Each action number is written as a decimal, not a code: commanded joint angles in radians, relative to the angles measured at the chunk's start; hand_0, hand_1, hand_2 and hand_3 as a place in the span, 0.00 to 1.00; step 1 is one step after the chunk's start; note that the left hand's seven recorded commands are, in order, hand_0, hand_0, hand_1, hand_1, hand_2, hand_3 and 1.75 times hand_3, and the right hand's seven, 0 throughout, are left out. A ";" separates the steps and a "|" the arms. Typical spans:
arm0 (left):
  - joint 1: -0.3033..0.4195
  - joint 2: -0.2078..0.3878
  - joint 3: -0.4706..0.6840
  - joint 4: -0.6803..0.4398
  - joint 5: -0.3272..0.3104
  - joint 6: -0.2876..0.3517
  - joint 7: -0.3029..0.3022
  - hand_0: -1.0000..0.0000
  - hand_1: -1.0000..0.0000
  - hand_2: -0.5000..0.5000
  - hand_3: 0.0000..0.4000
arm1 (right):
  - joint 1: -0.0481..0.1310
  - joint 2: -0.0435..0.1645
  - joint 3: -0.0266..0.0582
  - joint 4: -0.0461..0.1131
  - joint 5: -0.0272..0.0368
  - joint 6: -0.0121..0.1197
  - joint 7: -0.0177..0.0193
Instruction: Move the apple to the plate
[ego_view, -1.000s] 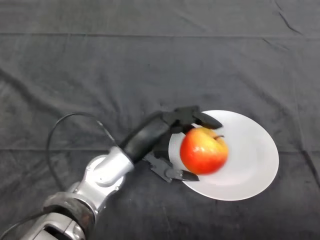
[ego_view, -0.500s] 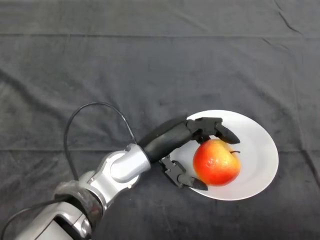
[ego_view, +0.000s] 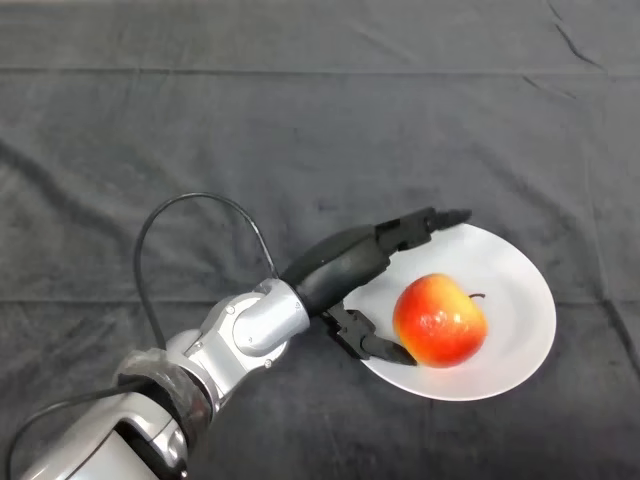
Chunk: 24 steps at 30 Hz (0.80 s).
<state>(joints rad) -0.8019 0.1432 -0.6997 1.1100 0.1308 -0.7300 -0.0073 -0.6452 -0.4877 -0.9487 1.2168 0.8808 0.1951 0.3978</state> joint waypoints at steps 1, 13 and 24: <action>-0.015 0.056 -0.019 -0.011 0.015 0.007 0.007 1.00 1.00 0.50 0.00 | -0.015 -0.019 -0.0037 -0.001 0.0183 -0.008 0.0018; 0.021 0.177 0.083 -0.003 -0.010 -0.087 0.044 1.00 1.00 0.50 0.00 | -0.015 -0.019 -0.0037 -0.001 0.0182 -0.008 0.0019; 0.119 0.263 0.189 0.013 -0.037 -0.166 0.099 1.00 1.00 0.50 0.00 | -0.015 -0.019 -0.0037 -0.001 0.0181 -0.008 0.0019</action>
<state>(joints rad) -0.7216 0.3692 -0.5302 1.1111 0.1180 -0.8826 0.0813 -0.6452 -0.4877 -0.9487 1.2168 0.8808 0.1951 0.3979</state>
